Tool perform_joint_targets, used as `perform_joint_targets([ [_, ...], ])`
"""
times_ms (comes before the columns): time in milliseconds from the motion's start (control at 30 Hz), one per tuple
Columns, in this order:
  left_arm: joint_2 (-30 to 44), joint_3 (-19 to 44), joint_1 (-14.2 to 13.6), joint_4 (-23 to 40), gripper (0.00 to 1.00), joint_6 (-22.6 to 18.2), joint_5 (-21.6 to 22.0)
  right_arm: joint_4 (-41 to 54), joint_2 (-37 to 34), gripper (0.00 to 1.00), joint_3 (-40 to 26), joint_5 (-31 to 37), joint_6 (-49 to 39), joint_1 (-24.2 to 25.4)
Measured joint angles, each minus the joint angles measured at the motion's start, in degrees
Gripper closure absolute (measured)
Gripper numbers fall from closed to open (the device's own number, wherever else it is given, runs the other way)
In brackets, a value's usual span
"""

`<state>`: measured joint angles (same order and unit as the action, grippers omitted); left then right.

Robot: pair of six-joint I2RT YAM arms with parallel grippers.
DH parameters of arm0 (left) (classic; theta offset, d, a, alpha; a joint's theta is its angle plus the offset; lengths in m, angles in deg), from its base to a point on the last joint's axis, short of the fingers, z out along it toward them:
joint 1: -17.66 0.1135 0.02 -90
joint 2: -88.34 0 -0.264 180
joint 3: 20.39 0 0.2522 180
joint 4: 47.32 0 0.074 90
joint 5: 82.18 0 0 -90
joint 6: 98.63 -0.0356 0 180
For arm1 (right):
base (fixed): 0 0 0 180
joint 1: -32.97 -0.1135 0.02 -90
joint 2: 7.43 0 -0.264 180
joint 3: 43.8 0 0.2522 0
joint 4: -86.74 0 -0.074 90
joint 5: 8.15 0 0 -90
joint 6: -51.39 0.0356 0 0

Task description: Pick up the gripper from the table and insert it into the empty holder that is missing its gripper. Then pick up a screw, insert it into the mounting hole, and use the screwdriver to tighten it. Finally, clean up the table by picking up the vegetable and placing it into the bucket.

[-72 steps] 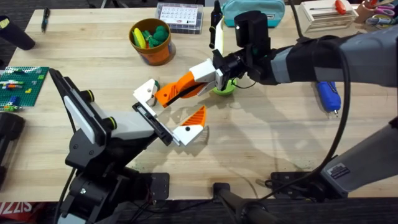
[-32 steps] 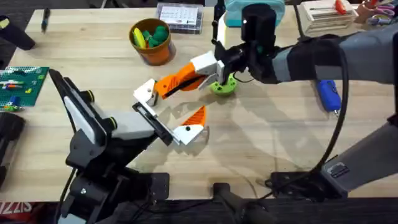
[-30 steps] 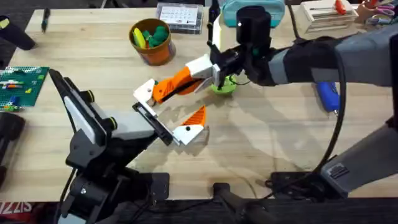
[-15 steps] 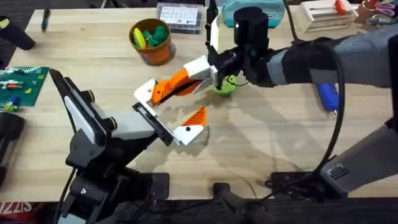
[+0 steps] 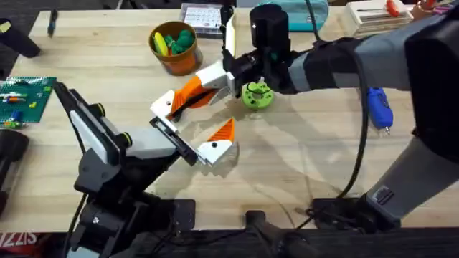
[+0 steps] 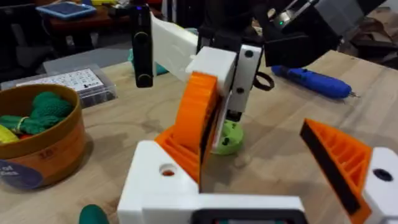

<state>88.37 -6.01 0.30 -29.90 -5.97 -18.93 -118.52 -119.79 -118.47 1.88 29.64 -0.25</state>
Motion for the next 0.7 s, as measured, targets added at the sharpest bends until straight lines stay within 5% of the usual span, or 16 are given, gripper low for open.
perform_joint_targets([
  [700,0.0,0.0,0.04,0.0,0.009,0.57,0.12,0.7,-0.43,0.985,-0.54,-1.21,-1.66,0.06],
])
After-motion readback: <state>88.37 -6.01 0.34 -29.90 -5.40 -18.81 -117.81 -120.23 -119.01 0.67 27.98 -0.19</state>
